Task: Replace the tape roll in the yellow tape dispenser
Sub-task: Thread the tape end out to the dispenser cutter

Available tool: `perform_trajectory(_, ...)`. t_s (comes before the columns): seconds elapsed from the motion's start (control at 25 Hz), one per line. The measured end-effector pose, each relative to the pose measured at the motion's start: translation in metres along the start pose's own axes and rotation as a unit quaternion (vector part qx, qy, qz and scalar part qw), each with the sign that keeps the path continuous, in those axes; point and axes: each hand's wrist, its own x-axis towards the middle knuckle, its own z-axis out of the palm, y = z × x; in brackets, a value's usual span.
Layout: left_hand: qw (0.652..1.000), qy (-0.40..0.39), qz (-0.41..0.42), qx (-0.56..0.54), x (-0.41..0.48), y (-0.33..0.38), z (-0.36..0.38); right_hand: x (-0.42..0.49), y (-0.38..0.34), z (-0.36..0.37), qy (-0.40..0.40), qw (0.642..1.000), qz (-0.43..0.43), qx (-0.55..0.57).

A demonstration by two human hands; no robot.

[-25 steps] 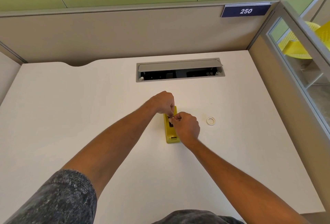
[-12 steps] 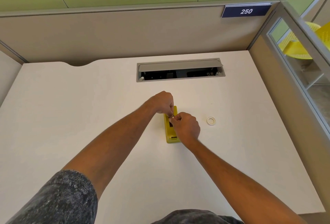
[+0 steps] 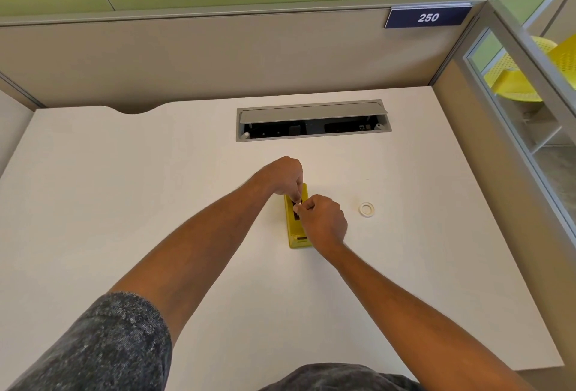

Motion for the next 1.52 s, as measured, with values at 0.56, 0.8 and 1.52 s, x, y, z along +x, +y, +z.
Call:
perform_trajectory(0.56, 1.0, -0.002, -0.011, -0.009, 0.005, -0.005, -0.001, 0.003, -0.006, 0.0, 0.002, 0.999, 0.013, -0.031)
perform_trajectory(0.8, 1.0, -0.002, -0.013, -0.009, 0.007, -0.006, 0.0, 0.003, -0.005, 0.001, 0.006, 0.998, -0.013, -0.054)
perform_trajectory(1.52, 1.0, 0.005, -0.009, -0.014, 0.01, -0.006, 0.003, -0.006, -0.003, 0.004, 0.03, 0.998, -0.016, -0.043)
